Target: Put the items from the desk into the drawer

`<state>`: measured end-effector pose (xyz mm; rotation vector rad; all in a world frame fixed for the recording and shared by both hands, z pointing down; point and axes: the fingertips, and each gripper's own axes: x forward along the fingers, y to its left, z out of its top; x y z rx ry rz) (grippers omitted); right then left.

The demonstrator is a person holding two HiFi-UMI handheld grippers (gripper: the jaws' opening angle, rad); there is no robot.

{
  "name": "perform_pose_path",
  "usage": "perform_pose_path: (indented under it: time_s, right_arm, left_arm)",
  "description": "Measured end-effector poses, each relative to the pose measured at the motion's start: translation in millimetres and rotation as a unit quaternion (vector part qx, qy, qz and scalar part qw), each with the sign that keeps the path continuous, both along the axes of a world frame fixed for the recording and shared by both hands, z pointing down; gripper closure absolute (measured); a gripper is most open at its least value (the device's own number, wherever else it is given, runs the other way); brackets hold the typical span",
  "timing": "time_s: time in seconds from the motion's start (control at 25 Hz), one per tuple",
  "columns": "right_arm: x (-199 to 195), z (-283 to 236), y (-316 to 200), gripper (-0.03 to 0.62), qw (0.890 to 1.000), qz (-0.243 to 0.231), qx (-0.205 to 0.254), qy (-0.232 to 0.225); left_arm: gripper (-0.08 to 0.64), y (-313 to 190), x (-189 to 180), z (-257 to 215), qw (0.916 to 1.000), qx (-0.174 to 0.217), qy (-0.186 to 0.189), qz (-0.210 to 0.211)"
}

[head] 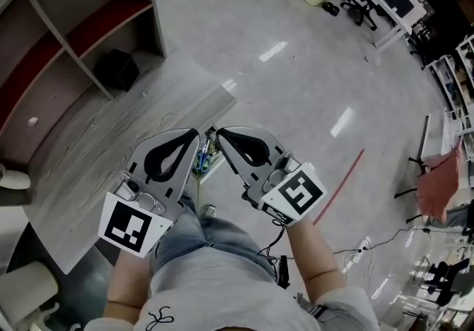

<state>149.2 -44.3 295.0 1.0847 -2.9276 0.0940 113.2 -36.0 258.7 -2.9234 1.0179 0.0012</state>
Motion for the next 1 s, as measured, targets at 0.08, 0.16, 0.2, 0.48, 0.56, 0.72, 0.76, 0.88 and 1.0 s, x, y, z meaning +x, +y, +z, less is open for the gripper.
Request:
perform_pose_path:
  time_s: [0.08, 0.16, 0.2, 0.48, 0.56, 0.72, 0.76, 0.88, 1.0]
  right_arm:
    - [2, -16, 10, 0.584, 1.0, 0.002, 0.007, -0.014]
    - [1, -28, 20, 0.584, 1.0, 0.004, 0.016, -0.022]
    - [0, -32, 25, 0.584, 1.0, 0.005, 0.02, -0.023]
    - [-8, -42, 45, 0.584, 0.999, 0.005, 0.032, -0.034]
    - [-11, -42, 50, 0.584, 0.999, 0.003, 0.036, -0.033]
    - [-16, -47, 58, 0.584, 0.999, 0.002, 0.041, -0.035]
    - [-17, -48, 59, 0.584, 0.998, 0.002, 0.042, -0.036]
    - [-18, -50, 64, 0.584, 0.998, 0.0, 0.043, -0.035]
    - [-20, -50, 68, 0.584, 0.999, -0.001, 0.043, -0.033]
  left_arm:
    - [0.549, 6, 3, -3, 1.0, 0.002, 0.0, 0.005]
    - [0.549, 13, 5, -5, 1.0, 0.003, 0.0, 0.008]
    - [0.55, 16, 6, -6, 1.0, 0.004, 0.0, 0.009]
    - [0.549, 34, 5, -5, 0.9999, 0.004, -0.004, 0.013]
    - [0.55, 37, 2, -3, 0.9999, 0.003, -0.004, 0.012]
    - [0.549, 44, 1, -4, 0.9999, 0.005, -0.001, 0.013]
    - [0.549, 46, 1, -5, 0.9999, 0.006, -0.001, 0.014]
    - [0.549, 51, 1, -6, 0.9999, 0.006, 0.0, 0.013]
    - [0.549, 55, -1, -7, 0.9999, 0.007, 0.0, 0.011]
